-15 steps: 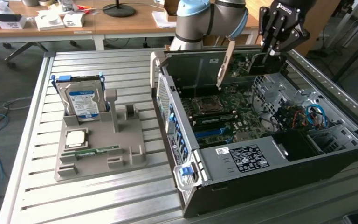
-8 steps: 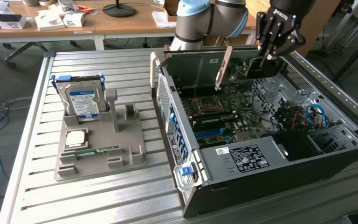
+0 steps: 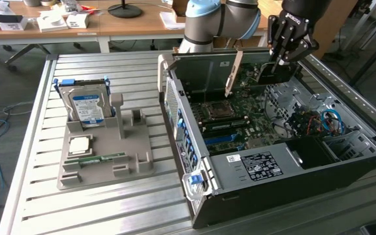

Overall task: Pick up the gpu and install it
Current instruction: 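Insert the gpu into the slot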

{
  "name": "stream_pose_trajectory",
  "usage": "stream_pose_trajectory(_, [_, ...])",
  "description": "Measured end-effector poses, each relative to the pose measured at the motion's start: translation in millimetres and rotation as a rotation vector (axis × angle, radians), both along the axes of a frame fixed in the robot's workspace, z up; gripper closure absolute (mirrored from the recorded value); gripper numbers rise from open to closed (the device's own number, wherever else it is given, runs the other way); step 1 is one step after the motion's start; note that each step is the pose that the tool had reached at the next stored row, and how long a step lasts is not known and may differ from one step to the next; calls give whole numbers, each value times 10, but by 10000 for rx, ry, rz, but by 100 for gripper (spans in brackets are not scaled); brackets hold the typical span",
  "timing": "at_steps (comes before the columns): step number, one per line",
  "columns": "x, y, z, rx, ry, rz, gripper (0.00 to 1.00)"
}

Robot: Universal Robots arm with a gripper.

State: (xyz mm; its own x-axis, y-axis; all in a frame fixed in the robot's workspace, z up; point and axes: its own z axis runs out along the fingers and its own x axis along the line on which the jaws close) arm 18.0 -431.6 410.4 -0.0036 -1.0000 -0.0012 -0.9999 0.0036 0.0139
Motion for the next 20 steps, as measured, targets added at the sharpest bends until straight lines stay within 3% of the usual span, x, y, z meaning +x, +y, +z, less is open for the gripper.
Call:
stream_pose_trajectory(9, [-62, -4, -24, 1, -2, 9, 74])
stream_pose_trajectory(20, [-96, -9, -223, 0, -2, 7, 74])
